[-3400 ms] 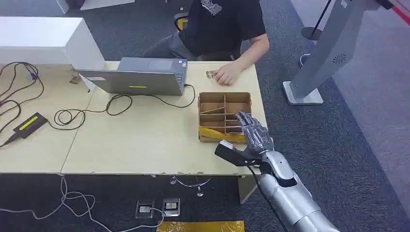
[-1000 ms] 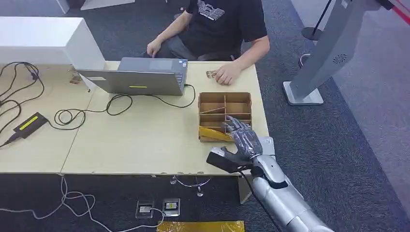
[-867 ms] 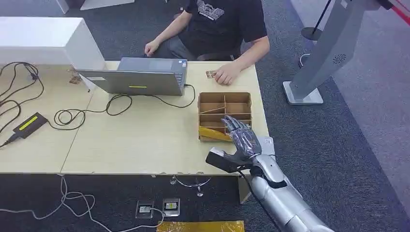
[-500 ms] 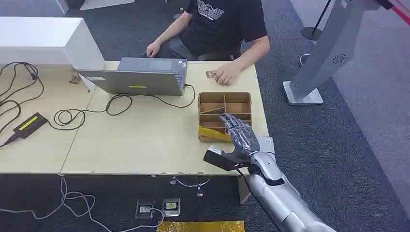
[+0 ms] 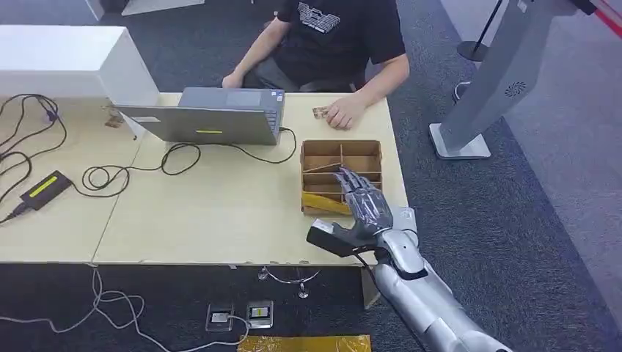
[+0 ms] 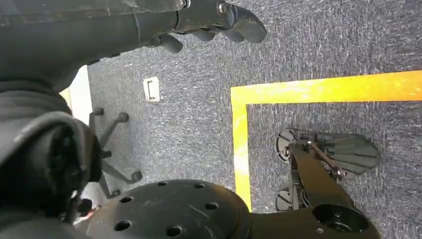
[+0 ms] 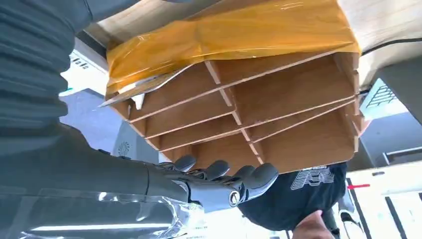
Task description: Pass the card to the sensor for recognition and then transmit it.
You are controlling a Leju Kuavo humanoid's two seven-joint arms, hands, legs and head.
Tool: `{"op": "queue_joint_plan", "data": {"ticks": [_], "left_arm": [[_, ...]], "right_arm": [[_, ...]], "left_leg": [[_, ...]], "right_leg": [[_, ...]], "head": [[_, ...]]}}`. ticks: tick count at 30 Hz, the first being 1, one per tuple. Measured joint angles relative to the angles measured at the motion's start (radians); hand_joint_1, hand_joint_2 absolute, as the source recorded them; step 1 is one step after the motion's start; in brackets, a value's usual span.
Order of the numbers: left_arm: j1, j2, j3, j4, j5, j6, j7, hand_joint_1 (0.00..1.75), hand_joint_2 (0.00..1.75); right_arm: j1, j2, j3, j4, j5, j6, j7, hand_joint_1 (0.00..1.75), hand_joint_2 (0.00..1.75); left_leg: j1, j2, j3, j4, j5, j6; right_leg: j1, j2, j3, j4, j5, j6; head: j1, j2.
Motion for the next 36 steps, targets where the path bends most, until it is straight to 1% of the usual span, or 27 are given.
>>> {"op": "queue_joint_plan", "data": {"ticks": [6,12,30,36], "left_arm": [[0.0,0.0,0.0,0.0,-0.003,0.0,0.0,0.0,0.0],[0.0,0.0,0.0,0.0,-0.006,0.0,0.0,0.0,0.0],[0.0,0.0,0.0,0.0,-0.008,0.001,0.0,0.0,0.0],[0.0,0.0,0.0,0.0,-0.009,0.002,0.0,0.0,0.0]], "right_arm": [[-0.005,-0.001,0.0,0.018,0.017,-0.008,0.015,0.0,1.75],[-0.012,-0.006,0.0,0.036,0.049,-0.046,0.032,0.0,1.75],[-0.027,-0.008,0.0,0.057,0.035,-0.037,0.019,0.0,1.75],[-0.027,-0.009,0.0,0.065,0.044,-0.038,0.028,0.0,1.75]], "left_leg": [[0.0,0.0,0.0,0.0,0.0,0.0],[0.0,0.0,0.0,0.0,0.0,0.0],[0.0,0.0,0.0,0.0,0.0,0.0],[0.0,0.0,0.0,0.0,0.0,0.0]], "right_leg": [[0.0,0.0,0.0,0.0,0.0,0.0],[0.0,0.0,0.0,0.0,0.0,0.0],[0.0,0.0,0.0,0.0,0.0,0.0],[0.0,0.0,0.0,0.0,0.0,0.0]], "head": [[0.0,0.0],[0.0,0.0],[0.0,0.0],[0.0,0.0]]}}
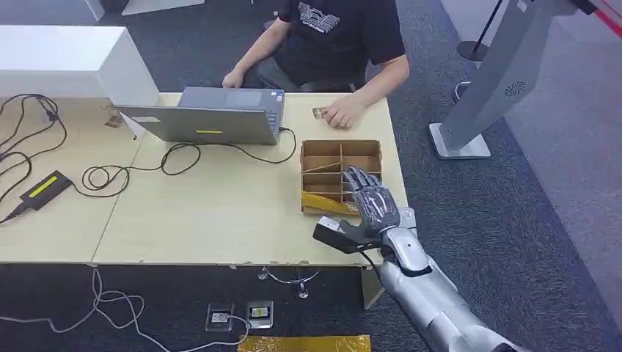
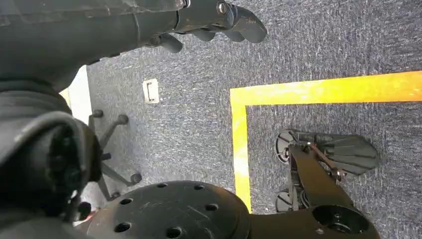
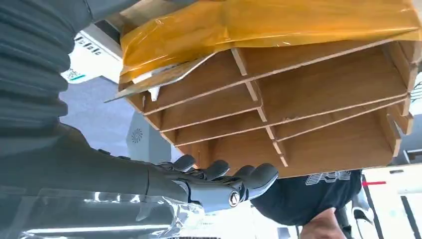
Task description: Pass the card to the sensor for recognition and then transmit it.
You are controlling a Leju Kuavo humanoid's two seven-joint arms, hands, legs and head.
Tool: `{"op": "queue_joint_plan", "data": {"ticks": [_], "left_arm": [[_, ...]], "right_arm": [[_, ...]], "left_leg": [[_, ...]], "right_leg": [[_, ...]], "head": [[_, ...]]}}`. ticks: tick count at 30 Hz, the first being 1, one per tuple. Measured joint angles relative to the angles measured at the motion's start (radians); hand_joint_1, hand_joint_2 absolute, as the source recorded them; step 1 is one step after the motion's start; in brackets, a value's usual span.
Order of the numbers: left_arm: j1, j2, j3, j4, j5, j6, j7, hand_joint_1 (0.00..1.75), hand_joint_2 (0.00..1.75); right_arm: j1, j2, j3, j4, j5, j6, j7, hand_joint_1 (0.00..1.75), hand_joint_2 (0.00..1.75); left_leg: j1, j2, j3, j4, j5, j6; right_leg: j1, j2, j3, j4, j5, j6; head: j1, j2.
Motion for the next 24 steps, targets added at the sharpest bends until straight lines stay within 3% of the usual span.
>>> {"op": "queue_joint_plan", "data": {"ticks": [1,2,3,4,24], "left_arm": [[0.0,0.0,0.0,0.0,0.0,0.0,0.0,0.0,0.0],[0.0,0.0,0.0,0.0,0.0,0.001,0.0,0.0,0.0],[0.0,0.0,0.0,0.0,0.0,0.001,0.0,0.0,0.0],[0.0,0.0,0.0,0.0,-0.001,0.001,0.0,0.0,0.0],[0.0,0.0,0.0,0.0,0.0,0.016,0.0,0.0,0.0]], "right_arm": [[0.0,0.0,0.0,0.0,0.004,0.0,0.005,0.0,1.75],[0.0,-0.001,0.0,0.0,0.008,0.0,0.009,0.31,1.75],[0.0,-0.001,0.0,0.0,0.013,-0.001,0.015,1.33,1.75],[0.0,-0.002,0.0,0.0,0.024,-0.005,0.02,1.75,1.75],[0.0,-0.002,0.0,0.001,0.126,-0.02,0.079,1.75,1.75]], "left_leg": [[0.0,0.0,0.0,0.0,0.0,0.0],[0.0,0.0,0.0,0.0,0.0,0.0],[0.0,0.0,0.0,0.0,0.0,0.0],[0.0,0.0,0.0,0.0,0.0,0.0],[0.0,0.0,0.0,0.0,0.0,0.0]], "right_leg": [[0.0,0.0,0.0,0.0,0.0,0.0],[0.0,0.0,0.0,0.0,0.0,0.0],[0.0,0.0,0.0,0.0,0.0,0.0],[0.0,0.0,0.0,0.0,0.0,0.0],[0.0,0.0,0.0,0.0,0.0,0.0]], "head": [[0.0,0.0],[0.0,0.0],[0.0,0.0],[0.0,0.0],[0.0,0.0]]}}
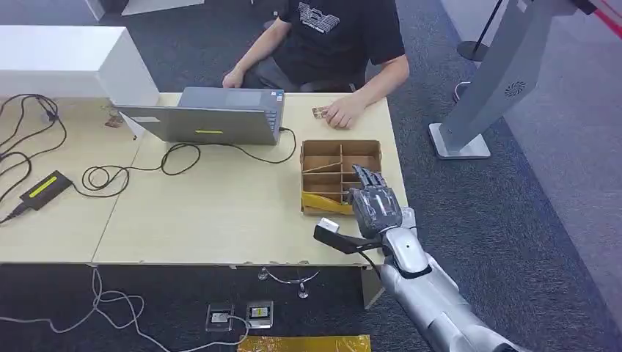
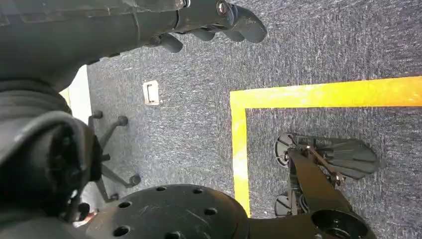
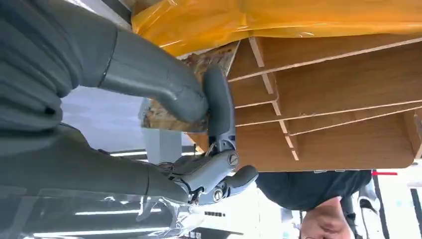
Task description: Pass the card to the sensor for recognition and then transmit it.
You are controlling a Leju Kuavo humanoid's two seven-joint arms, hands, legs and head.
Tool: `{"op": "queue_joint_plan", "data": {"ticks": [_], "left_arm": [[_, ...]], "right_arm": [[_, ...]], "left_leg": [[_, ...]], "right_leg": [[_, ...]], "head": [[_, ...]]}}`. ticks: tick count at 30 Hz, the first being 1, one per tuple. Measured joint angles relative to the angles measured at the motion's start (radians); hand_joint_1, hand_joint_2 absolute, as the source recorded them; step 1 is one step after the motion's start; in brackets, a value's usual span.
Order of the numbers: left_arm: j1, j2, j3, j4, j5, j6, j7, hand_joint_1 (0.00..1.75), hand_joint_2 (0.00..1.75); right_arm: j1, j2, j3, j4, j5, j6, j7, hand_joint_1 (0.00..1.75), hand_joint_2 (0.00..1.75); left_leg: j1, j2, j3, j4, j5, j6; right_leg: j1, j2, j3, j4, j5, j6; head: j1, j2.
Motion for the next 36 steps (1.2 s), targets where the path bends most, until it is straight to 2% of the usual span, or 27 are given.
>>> {"op": "queue_joint_plan", "data": {"ticks": [6,7,8,9,25,36], "left_arm": [[0.0,0.0,0.0,0.0,0.0,0.0,0.0,0.0,0.0],[0.0,0.0,0.0,0.0,0.0,0.0,0.0,0.0,0.0],[0.0,0.0,0.0,0.0,0.0,0.0,0.0,0.0,0.0],[0.0,0.0,0.0,0.0,0.0,0.0,0.0,0.0,0.0],[0.0,0.0,-0.01,0.0,-0.005,-0.006,-0.007,0.0,0.0],[0.0,0.0,-0.018,0.0,-0.001,-0.005,-0.007,0.0,0.0]], "right_arm": [[0.0,0.0,0.0,0.0,0.0,0.006,0.002,1.75,1.75],[0.0,0.0,0.0,0.0,-0.001,0.007,0.002,1.68,1.75],[0.0,0.0,0.0,-0.001,-0.002,0.008,0.003,0.38,1.75],[0.0,0.0,0.0,-0.002,-0.003,0.009,0.003,0.0,1.75],[0.012,-0.008,-0.001,-0.021,-0.045,-0.003,-0.024,0.0,1.75],[0.008,-0.012,-0.006,-0.031,-0.015,-0.005,0.009,0.0,1.75]], "left_leg": [[0.0,0.0,0.0,0.0,0.0,0.0],[0.0,0.0,0.0,0.0,0.0,0.0],[0.0,0.0,0.0,0.0,0.0,0.0],[0.0,0.0,0.0,0.0,0.0,0.0],[0.0,0.0,0.0,0.0,0.0,0.0],[0.0,0.0,0.0,0.0,0.0,0.0]], "right_leg": [[0.0,0.0,0.0,0.0,0.0,0.0],[0.0,0.0,0.0,0.0,0.0,0.0],[0.0,0.0,0.0,0.0,0.0,0.0],[0.0,0.0,0.0,0.0,0.0,0.0],[0.0,0.0,0.0,0.0,0.0,0.0],[0.0,0.0,0.0,0.0,0.0,0.0]], "head": [[0.0,0.0],[0.0,0.0],[0.0,0.0],[0.0,0.0],[0.0,0.0],[0.0,0.0]]}}
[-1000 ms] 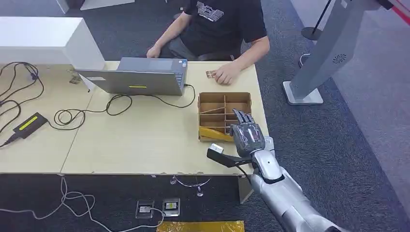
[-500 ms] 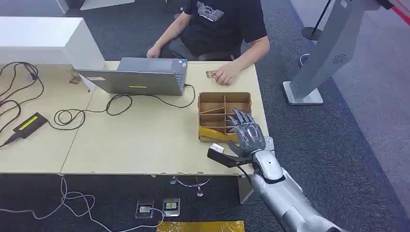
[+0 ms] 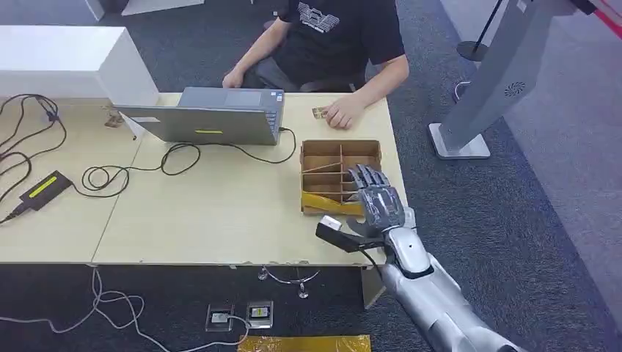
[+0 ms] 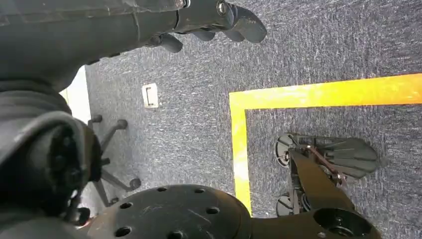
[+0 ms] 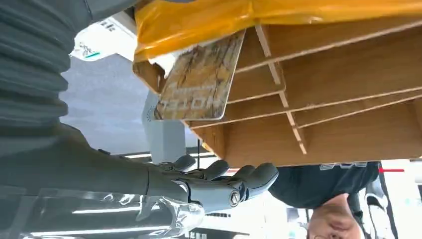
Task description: Pass the card to the sensor for recognition and then transmit it.
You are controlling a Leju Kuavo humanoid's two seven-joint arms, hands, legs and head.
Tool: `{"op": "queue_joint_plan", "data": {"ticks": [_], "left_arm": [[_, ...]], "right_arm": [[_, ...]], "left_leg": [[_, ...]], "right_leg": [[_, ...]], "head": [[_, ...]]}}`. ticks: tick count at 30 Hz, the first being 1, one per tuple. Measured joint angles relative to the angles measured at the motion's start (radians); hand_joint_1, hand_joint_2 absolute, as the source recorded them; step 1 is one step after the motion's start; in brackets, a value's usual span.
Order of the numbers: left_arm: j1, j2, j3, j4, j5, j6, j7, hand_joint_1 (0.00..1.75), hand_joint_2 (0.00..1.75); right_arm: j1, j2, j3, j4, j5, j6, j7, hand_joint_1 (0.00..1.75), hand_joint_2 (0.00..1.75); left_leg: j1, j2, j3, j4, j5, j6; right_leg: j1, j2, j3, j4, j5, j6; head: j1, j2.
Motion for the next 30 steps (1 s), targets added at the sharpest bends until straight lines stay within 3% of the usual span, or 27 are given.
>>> {"op": "queue_joint_plan", "data": {"ticks": [28,29,30], "left_arm": [[0.0,-0.001,0.0,0.0,-0.002,-0.001,0.0,0.0,0.0],[0.0,-0.001,0.0,0.0,-0.002,-0.001,0.0,0.0,0.0],[0.0,-0.001,0.0,0.0,-0.002,-0.001,0.0,0.0,0.0]], "right_arm": [[-0.005,-0.003,0.0,-0.007,0.066,0.061,0.063,0.02,1.75],[-0.004,-0.003,0.0,-0.009,0.066,0.061,0.064,0.07,1.75],[-0.004,-0.004,0.0,-0.013,0.067,0.061,0.065,1.22,1.75]], "left_leg": [[0.0,0.0,0.0,0.0,0.0,0.0],[0.0,0.0,0.0,0.0,0.0,0.0],[0.0,0.0,0.0,0.0,0.0,0.0]], "right_leg": [[0.0,0.0,0.0,0.0,0.0,0.0],[0.0,0.0,0.0,0.0,0.0,0.0],[0.0,0.0,0.0,0.0,0.0,0.0]], "head": [[0.0,0.0],[0.0,0.0],[0.0,0.0]]}}
